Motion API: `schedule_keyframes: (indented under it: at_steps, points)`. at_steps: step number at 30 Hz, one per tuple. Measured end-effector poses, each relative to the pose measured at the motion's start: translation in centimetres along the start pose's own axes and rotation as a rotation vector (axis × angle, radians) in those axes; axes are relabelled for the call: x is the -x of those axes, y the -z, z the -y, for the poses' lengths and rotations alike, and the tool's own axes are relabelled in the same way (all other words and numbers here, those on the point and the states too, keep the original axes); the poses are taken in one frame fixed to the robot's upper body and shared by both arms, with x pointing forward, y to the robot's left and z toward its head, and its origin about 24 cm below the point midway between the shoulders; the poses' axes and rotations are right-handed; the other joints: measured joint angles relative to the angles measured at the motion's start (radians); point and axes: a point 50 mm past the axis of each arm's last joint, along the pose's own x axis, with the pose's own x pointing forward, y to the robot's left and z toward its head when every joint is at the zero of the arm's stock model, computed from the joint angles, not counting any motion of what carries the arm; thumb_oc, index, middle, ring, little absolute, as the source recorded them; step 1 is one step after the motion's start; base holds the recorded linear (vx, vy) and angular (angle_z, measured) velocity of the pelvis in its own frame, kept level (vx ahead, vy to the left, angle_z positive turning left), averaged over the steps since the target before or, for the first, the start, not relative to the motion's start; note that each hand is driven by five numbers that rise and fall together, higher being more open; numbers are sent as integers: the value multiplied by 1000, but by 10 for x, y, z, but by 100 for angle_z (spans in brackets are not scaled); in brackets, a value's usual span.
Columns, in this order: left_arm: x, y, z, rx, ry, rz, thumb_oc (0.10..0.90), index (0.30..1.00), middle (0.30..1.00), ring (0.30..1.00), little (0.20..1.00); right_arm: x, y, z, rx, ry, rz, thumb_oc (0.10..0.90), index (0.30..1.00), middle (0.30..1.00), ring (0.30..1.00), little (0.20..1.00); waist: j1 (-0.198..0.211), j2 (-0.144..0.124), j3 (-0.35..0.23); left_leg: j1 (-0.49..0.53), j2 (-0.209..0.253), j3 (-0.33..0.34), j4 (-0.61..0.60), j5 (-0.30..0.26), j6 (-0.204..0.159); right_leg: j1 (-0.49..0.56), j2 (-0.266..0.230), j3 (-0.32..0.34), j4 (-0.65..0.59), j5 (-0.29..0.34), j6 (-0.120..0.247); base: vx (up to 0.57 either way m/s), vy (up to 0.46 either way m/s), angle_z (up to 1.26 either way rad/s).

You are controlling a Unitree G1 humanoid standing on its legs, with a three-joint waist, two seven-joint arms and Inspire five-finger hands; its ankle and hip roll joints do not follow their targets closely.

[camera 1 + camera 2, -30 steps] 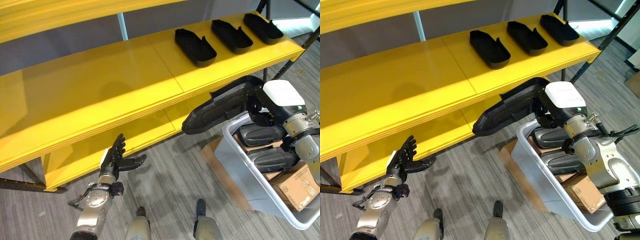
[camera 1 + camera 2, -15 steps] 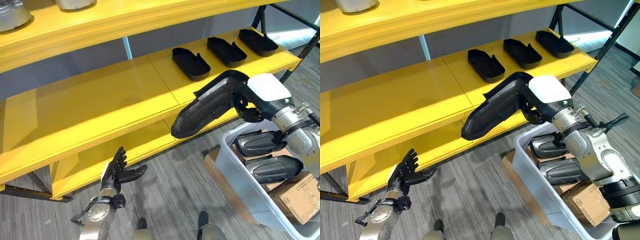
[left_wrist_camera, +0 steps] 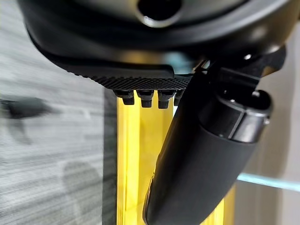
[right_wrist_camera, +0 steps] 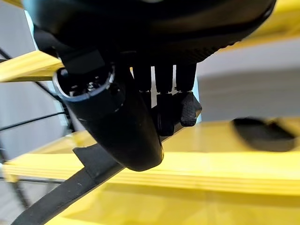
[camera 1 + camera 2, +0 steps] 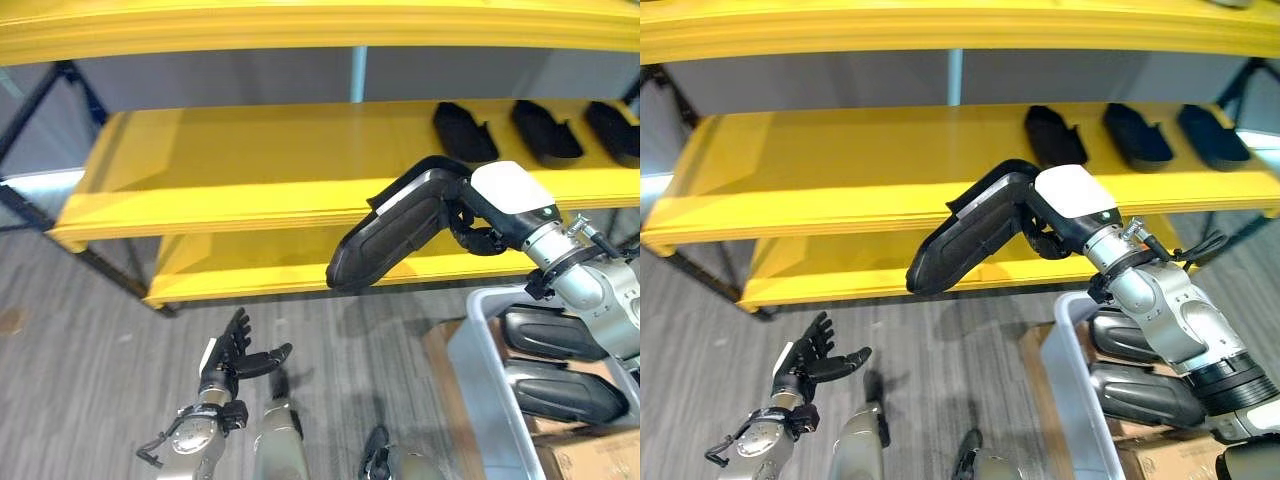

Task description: Move parts from the plastic box to the shelf.

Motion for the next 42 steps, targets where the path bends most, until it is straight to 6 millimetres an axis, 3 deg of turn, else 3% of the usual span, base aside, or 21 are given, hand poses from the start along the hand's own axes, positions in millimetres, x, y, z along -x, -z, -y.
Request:
schedule_keyframes:
  at_steps: [1, 2, 4, 6, 7, 10, 11, 14, 17, 24, 27, 29, 31, 32, 33, 34, 35, 36, 38, 40, 42]
  points:
    - [2, 2, -1, 3, -9, -7, 900, 1000, 1000, 1000, 1000, -1, -4, -3, -17, 0, 15, 400, 300, 300, 300, 300, 19, 0, 2, 28, -4, -61, 19, -6, 2, 25, 12, 28, -33, 6, 3, 244, 52, -46]
    - [2, 3, -2, 6, -14, -11, 900, 1000, 1000, 1000, 1000, -1, -6, -5, -27, 0, 26, 400, 300, 300, 300, 300, 14, 2, 0, 70, -8, -75, 15, -7, 1, 46, 23, 45, -72, 10, 9, 262, 48, -38]
    - [0, -2, 1, 15, -4, 10, 900, 1000, 1000, 1000, 1000, 1, -4, -3, -20, 3, 20, 400, 300, 300, 300, 300, 2, 3, 0, 149, -8, -35, 13, 18, -17, 70, 26, 46, -117, 29, -3, 168, 48, -14]
    - [1, -9, 6, 26, 17, 44, 900, 1000, 1000, 1000, 1000, 6, 0, 3, 11, 5, 4, 400, 300, 300, 300, 300, -14, 21, -8, 236, 5, -36, 24, 77, 34, 67, 37, 52, -112, 37, 14, 236, 129, -29]
    - [-4, -18, 6, 12, 24, 75, 900, 1000, 1000, 1000, 1000, 8, 4, 3, -6, 29, -28, 400, 300, 300, 300, 300, -16, -7, 0, 254, -13, -14, 21, 31, 31, 58, 11, 69, -101, 30, 32, 263, 168, -45]
    - [-12, -31, 3, -14, 24, 111, 900, 1000, 1000, 1000, 1000, 11, 7, 2, -6, 26, -54, 400, 300, 300, 300, 300, -14, -59, -1, 226, -60, 15, 112, -30, 65, 63, -52, 87, -110, 48, 63, 110, 83, -27]
    - [-14, -37, 1, -18, 19, 132, 900, 1000, 1000, 1000, 1000, 11, 7, 4, -5, 34, -54, 400, 300, 300, 300, 300, -15, -62, -2, 216, -80, 23, 165, -69, 88, 80, -81, 84, -135, 65, 87, 125, 81, -13]
    - [-18, -47, -1, -14, 2, 166, 900, 1000, 1000, 1000, 1000, 11, 8, 8, -3, 54, -58, 400, 300, 300, 300, 300, -18, -62, -2, 214, -110, 38, 171, -99, 109, 106, -108, 70, -188, 89, 119, 65, 44, 1]
    - [-20, -50, -2, -11, -9, 177, 900, 1000, 1000, 1000, 1000, 10, 7, 7, -9, 57, -56, 400, 300, 300, 300, 300, -16, -63, -2, 209, -124, 40, 171, -107, 115, 118, -117, 67, -225, 109, 128, 59, 45, 2]
    - [-12, -35, -4, -12, -16, 129, 900, 1000, 1000, 1000, 1000, 10, 7, 6, -3, 54, -59, 400, 300, 300, 300, 300, -16, -63, -2, 173, -130, 39, 173, -111, 118, 100, -119, 65, -251, 129, 136, 36, 43, 3]
    - [-11, -34, -5, -13, -17, 124, 900, 1000, 1000, 1000, 1000, 9, 6, 5, -7, 55, -54, 400, 300, 300, 300, 300, -10, -65, -3, 144, -130, 38, 208, -142, 124, 87, -123, 64, -248, 128, 134, 92, 90, 2]
    - [-11, -34, -5, -16, -17, 123, 900, 1000, 1000, 1000, 1000, 8, 6, 4, -9, 53, -54, 400, 300, 300, 300, 300, -7, -66, -3, 126, -141, 37, 236, -160, 141, 58, -139, 68, -195, 113, 136, 69, 140, 7]
    - [-12, -35, -5, -29, -14, 125, 900, 1000, 1000, 1000, 1000, 8, 4, 0, -27, 53, -56, 400, 300, 300, 300, 300, -20, -68, -8, 127, -186, 41, 233, -177, 178, -27, -199, 59, -8, 85, 134, 65, 284, 21]
    - [-14, -37, -6, -41, -10, 127, 900, 1000, 1000, 1000, 1000, 6, 3, 0, -25, 58, -55, 400, 300, 300, 300, 300, -33, -65, -6, 118, -218, 31, 243, -185, 201, -100, -233, 72, 144, 86, 134, 73, 233, 48]
    - [-16, -39, -5, -70, 4, 127, 900, 1000, 1000, 1000, 1000, 5, 1, -2, -34, 61, -53, 400, 300, 300, 300, 300, -77, -61, -7, 114, -244, 9, 245, -183, 226, -214, -295, 95, 375, 102, 119, 118, 67, 59]
    - [-18, -44, -8, -107, 16, 134, 900, 1000, 1000, 1000, 1000, 5, -3, -11, -41, 28, -38, 400, 300, 300, 300, 300, -87, -65, -5, 131, -277, 10, 252, -194, 254, -312, -337, 150, 519, 107, 121, 247, -172, 48]
    - [-21, -50, -8, -108, 10, 154, 900, 1000, 1000, 1000, 1000, 5, -5, -13, -42, 18, -18, 400, 300, 300, 300, 300, -77, -52, 3, 144, -286, 5, 246, -199, 262, -298, -308, 147, 338, 55, 127, 252, -276, 24]
    - [-24, -54, -6, -106, 12, 168, 900, 1000, 1000, 1000, 1000, 5, -5, -12, -40, 20, -16, 400, 300, 300, 300, 300, -83, -49, 8, 143, -295, -4, 253, -204, 244, -270, -303, 156, 180, 60, 139, 210, -348, 32]
    - [-28, -59, -4, -107, 23, 180, 900, 1000, 1000, 1000, 1000, 5, -4, -10, -35, 24, -21, 400, 300, 300, 300, 300, -99, -49, 15, 139, -324, -15, 284, -230, 219, -176, -365, 140, -149, 129, 198, 82, -207, 43]
    - [-28, -60, -4, -98, 16, 194, 900, 1000, 1000, 1000, 1000, 3, -4, -8, -30, 34, -21, 400, 300, 300, 300, 300, -96, -42, 25, 128, -327, -21, 347, -261, 234, -153, -414, 89, -235, 215, 202, 24, -175, 16]
    - [-28, -62, -6, -92, 7, 205, 900, 1000, 1000, 1000, 1000, 4, -3, -8, -29, 30, -28, 400, 300, 300, 300, 300, -99, -52, 37, 123, -325, -42, 371, -268, 251, -123, -425, 93, -203, 242, 185, 47, -262, 34]
